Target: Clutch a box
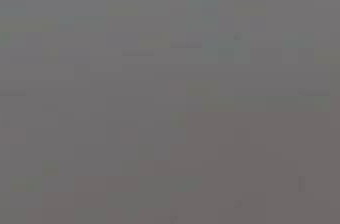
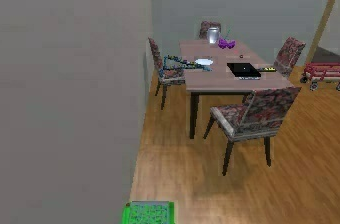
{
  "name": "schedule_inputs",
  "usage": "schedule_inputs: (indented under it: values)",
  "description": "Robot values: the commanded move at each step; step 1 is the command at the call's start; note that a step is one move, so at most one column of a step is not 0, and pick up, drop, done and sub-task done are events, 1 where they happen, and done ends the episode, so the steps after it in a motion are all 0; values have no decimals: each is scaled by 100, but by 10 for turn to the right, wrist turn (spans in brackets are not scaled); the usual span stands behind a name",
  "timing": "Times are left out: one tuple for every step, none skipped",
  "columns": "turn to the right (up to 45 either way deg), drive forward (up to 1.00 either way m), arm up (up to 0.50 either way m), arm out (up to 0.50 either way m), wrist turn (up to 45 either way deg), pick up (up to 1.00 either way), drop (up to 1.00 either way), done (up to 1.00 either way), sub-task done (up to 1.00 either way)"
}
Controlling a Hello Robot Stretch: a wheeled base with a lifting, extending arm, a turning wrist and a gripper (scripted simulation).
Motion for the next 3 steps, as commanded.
schedule_inputs:
  values:
    - [0,0,30,0,0,0,0,0,0]
    - [0,0,0,12,0,0,0,0,0]
    - [0,0,0,0,450,0,0,0,0]
